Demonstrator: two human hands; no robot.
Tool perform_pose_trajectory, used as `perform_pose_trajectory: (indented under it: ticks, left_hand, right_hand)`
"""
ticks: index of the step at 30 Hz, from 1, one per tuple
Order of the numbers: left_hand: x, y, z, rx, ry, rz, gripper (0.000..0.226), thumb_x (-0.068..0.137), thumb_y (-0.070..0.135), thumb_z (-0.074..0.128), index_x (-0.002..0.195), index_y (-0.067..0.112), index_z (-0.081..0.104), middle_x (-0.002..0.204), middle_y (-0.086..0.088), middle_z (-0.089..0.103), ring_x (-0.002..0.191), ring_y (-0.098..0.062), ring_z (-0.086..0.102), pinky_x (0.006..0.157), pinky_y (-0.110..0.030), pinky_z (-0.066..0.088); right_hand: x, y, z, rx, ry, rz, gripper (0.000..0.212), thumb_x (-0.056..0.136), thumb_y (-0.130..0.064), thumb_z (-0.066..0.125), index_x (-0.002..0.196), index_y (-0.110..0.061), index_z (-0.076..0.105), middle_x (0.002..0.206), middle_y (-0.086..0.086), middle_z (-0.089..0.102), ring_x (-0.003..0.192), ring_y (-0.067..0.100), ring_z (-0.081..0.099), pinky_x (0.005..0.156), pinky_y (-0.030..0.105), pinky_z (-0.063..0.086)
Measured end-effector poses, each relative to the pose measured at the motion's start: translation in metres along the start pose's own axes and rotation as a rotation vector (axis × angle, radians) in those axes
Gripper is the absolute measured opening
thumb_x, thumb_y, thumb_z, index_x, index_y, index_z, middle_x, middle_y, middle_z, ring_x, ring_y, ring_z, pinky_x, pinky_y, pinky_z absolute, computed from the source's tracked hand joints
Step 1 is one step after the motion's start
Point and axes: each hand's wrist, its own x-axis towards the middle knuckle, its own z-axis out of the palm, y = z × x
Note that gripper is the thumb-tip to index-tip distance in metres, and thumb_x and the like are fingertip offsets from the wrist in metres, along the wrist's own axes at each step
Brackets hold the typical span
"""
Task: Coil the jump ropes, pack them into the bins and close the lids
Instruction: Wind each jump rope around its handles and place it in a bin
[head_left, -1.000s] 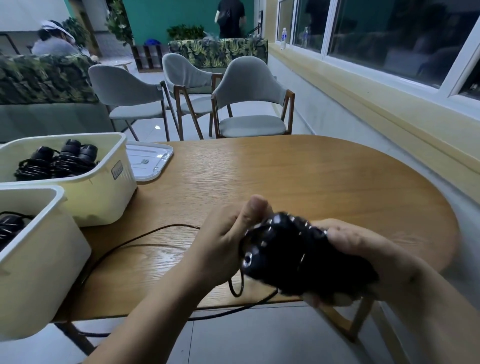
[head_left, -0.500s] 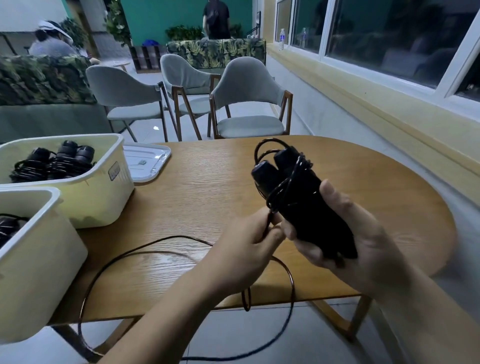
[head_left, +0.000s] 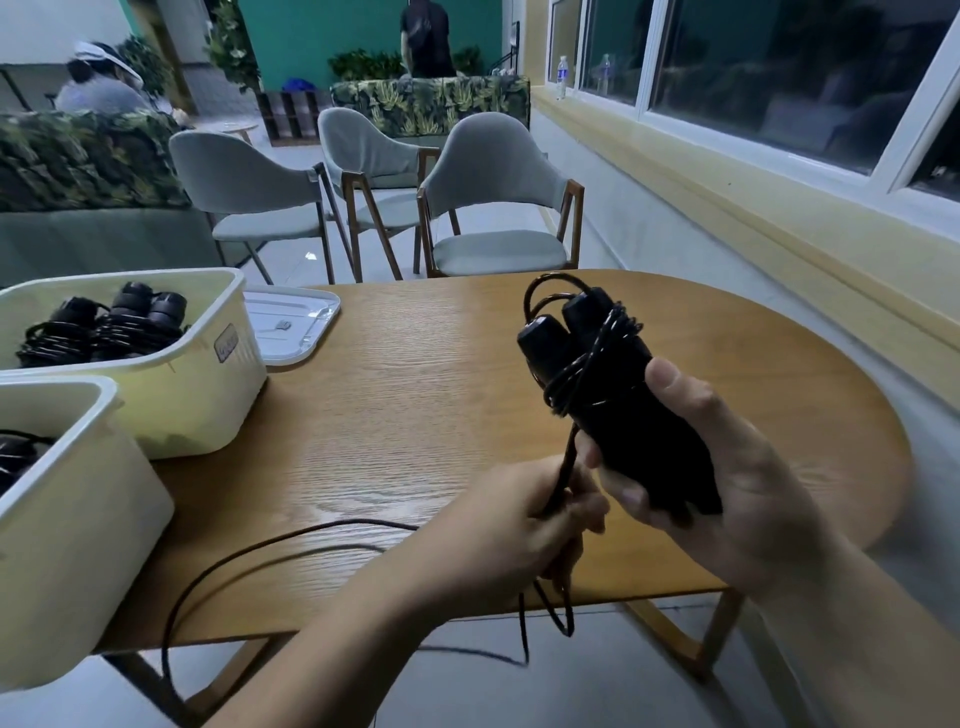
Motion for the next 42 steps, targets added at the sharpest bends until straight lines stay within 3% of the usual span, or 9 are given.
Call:
perform_pose_trajectory:
  ticks: [7,11,15,21,27,31,34,39,42]
  left_hand:
    - [-0.002,-0.006,0.006,0.263,-0.176,-0.054,0.013,0.102,0.035,0.069,0.095,0.025,0.070,0.088,0.008,0.077,0.083,-0.003,0.071,0.083,-0.038,0.061]
    - [-0.005,-0.008,-0.001,0.082,-0.033,-0.068,0.007,0.098,0.026,0.076,0.102,0.025,0.071,0.090,0.006,0.078,0.082,-0.001,0.072,0.075,-0.024,0.057]
    - [-0.001,-0.014,0.000,-0.209,0.102,-0.105,0.023,0.098,0.022,0.077,0.118,0.022,0.064,0.088,-0.007,0.076,0.090,-0.018,0.079,0.089,-0.042,0.063]
    - [0.005,-0.013,0.014,-0.380,0.126,-0.158,0.019,0.112,0.026,0.054,0.110,0.014,0.067,0.070,0.002,0.048,0.059,-0.017,0.054,0.059,-0.036,0.046]
    - [0.003,-0.005,0.028,0.058,0.013,-0.132,0.014,0.109,0.040,0.055,0.105,0.030,0.064,0.069,0.024,0.058,0.062,0.000,0.053,0.061,-0.025,0.042]
    - [-0.002,-0.003,0.017,0.256,0.008,-0.102,0.020,0.107,0.044,0.057,0.104,0.028,0.067,0.078,0.014,0.061,0.070,-0.001,0.055,0.062,-0.023,0.039]
    - [-0.004,-0.002,0.005,0.307,0.015,-0.104,0.022,0.107,0.042,0.059,0.099,0.026,0.072,0.075,0.014,0.064,0.068,0.001,0.058,0.059,-0.022,0.040]
    - [-0.005,-0.007,-0.015,0.386,0.115,-0.033,0.021,0.101,0.043,0.067,0.087,0.029,0.072,0.076,0.011,0.071,0.071,-0.007,0.064,0.064,-0.031,0.048]
    - [-0.008,-0.010,-0.024,0.330,0.176,0.000,0.012,0.097,0.042,0.074,0.090,0.032,0.076,0.074,0.012,0.069,0.070,-0.005,0.064,0.062,-0.030,0.049]
  right_hand:
    - [0.002,-0.007,-0.012,-0.077,0.225,-0.063,0.056,0.101,-0.050,0.057,0.133,-0.006,0.065,0.097,0.023,0.064,0.063,0.024,0.050,0.046,0.029,0.034]
    - [0.003,-0.016,-0.019,-0.219,0.206,-0.044,0.052,0.099,-0.048,0.059,0.128,-0.005,0.067,0.098,0.031,0.066,0.064,0.028,0.051,0.046,0.030,0.035]
    - [0.002,-0.008,-0.011,-0.235,0.145,0.011,0.045,0.095,-0.046,0.066,0.123,-0.011,0.071,0.093,0.027,0.070,0.062,0.030,0.052,0.046,0.030,0.035]
    - [0.003,-0.001,-0.004,-0.227,0.139,0.024,0.039,0.096,-0.046,0.068,0.121,-0.016,0.072,0.092,0.027,0.070,0.061,0.030,0.051,0.047,0.031,0.037]
    - [0.001,-0.013,-0.015,-0.460,0.266,0.006,0.034,0.099,-0.048,0.073,0.122,-0.024,0.071,0.085,0.017,0.075,0.060,0.030,0.055,0.047,0.032,0.040]
    - [-0.004,-0.011,-0.020,-0.888,0.380,0.014,0.043,0.090,-0.073,0.070,0.123,-0.046,0.064,0.084,0.001,0.077,0.065,0.017,0.066,0.060,0.043,0.054]
    - [-0.003,-0.009,-0.020,-1.087,0.463,0.056,0.045,0.086,-0.077,0.067,0.121,-0.051,0.061,0.083,-0.008,0.074,0.073,0.006,0.066,0.060,0.032,0.051]
    - [0.001,-0.004,-0.017,-1.231,0.206,0.310,0.047,0.084,-0.077,0.068,0.128,-0.060,0.061,0.089,-0.024,0.070,0.077,-0.003,0.066,0.063,0.020,0.049]
    - [0.001,-0.004,-0.017,-1.049,0.005,0.443,0.033,0.093,-0.071,0.065,0.125,-0.064,0.063,0.090,-0.026,0.076,0.082,-0.002,0.073,0.074,0.021,0.056]
